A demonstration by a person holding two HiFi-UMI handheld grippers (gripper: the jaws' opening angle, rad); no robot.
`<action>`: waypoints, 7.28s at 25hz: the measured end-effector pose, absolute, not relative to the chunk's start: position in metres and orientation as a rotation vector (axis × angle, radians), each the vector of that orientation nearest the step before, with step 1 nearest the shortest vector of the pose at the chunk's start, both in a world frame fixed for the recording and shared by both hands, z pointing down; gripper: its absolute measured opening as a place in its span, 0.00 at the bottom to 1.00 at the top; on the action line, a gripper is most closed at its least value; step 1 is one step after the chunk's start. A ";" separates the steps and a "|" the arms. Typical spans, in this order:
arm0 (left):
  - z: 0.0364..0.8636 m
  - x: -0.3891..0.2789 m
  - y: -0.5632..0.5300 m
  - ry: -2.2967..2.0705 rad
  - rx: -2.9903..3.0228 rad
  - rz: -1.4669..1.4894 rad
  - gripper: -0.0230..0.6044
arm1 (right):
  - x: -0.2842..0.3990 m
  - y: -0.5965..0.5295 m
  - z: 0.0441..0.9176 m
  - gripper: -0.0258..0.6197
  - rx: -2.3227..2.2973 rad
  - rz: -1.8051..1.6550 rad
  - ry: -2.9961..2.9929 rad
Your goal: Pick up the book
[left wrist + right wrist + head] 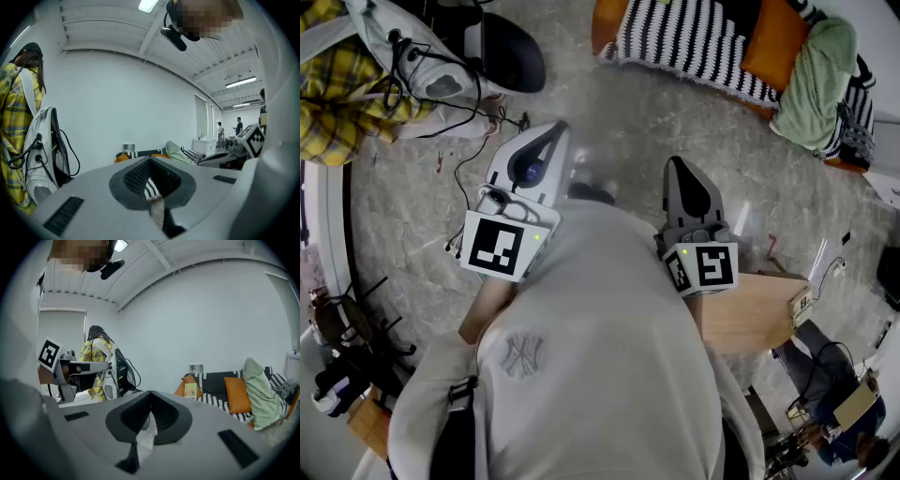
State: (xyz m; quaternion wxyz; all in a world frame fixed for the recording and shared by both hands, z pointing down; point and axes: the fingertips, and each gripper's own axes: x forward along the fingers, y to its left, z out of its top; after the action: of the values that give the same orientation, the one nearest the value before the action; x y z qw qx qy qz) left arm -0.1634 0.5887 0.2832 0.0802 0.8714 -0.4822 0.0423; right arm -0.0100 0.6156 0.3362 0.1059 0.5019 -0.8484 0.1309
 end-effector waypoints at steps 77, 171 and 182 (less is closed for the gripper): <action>0.293 -0.115 0.271 -1.298 2.615 0.148 0.04 | 0.042 0.331 0.344 0.07 1.555 0.511 -2.490; 0.311 -0.057 -0.110 -1.385 2.439 0.120 0.04 | 0.101 -0.053 0.356 0.07 1.352 0.638 -2.500; 0.291 -0.055 -0.126 -1.425 2.500 0.086 0.04 | 0.106 -0.084 0.342 0.07 1.366 0.545 -2.570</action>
State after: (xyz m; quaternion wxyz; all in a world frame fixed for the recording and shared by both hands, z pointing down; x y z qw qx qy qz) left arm -0.0552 -0.1264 0.2907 0.1310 0.8609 -0.4907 0.0295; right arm 0.1060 -0.0837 0.3419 0.0903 0.4596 -0.8644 0.1832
